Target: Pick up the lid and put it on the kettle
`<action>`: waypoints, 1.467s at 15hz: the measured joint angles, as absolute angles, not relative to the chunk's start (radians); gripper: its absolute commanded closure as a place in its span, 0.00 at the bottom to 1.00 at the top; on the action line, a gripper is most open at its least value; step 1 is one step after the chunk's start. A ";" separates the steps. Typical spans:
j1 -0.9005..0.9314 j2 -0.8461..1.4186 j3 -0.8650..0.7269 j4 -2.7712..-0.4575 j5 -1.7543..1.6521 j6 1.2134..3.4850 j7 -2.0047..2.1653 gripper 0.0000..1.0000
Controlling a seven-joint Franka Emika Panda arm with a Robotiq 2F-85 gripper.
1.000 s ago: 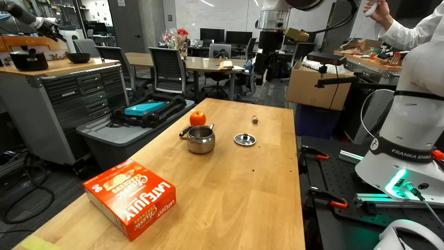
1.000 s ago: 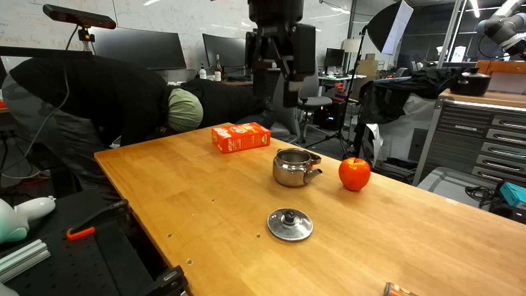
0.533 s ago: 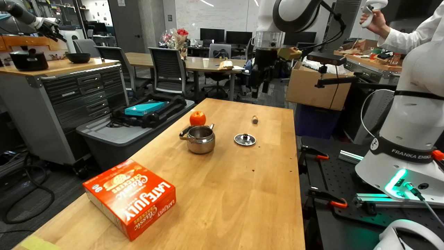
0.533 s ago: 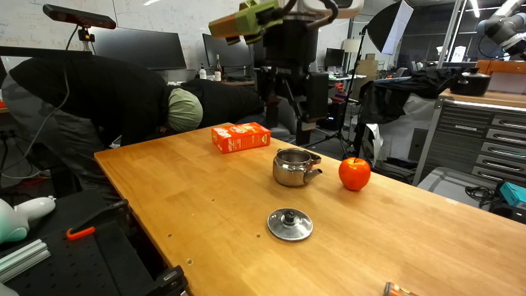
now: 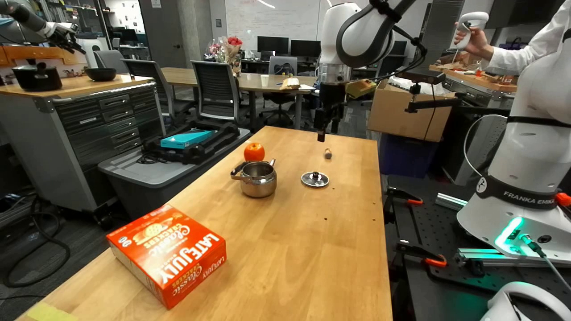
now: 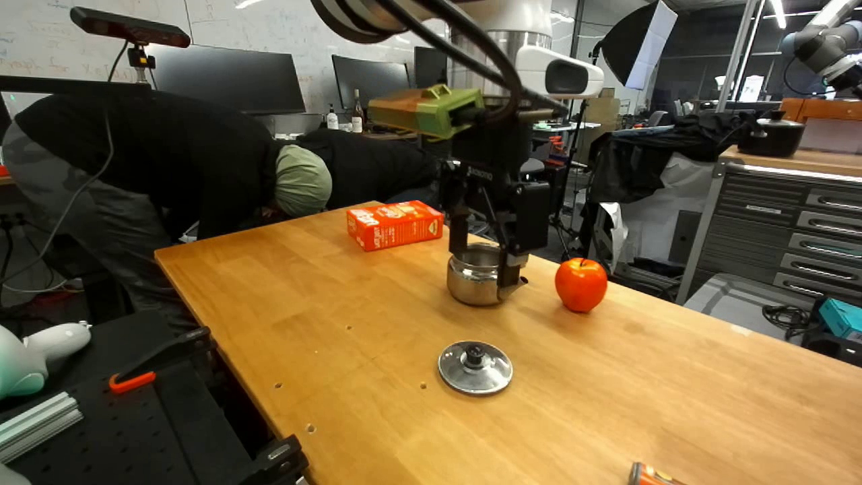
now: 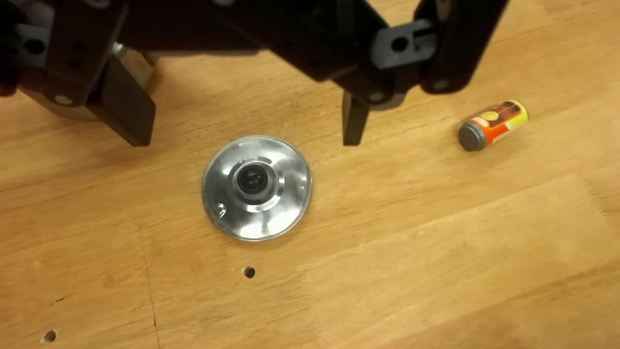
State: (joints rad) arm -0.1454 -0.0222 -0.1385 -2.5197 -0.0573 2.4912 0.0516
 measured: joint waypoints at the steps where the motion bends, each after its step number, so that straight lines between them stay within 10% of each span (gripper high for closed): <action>1: -0.145 0.001 -0.138 -2.510 -0.057 2.499 0.052 0.00; 22: -0.138 0.278 -0.090 -2.417 -0.032 2.610 0.019 0.00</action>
State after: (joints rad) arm -0.1382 0.2779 -0.0904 -2.4170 -0.0320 2.6104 0.0187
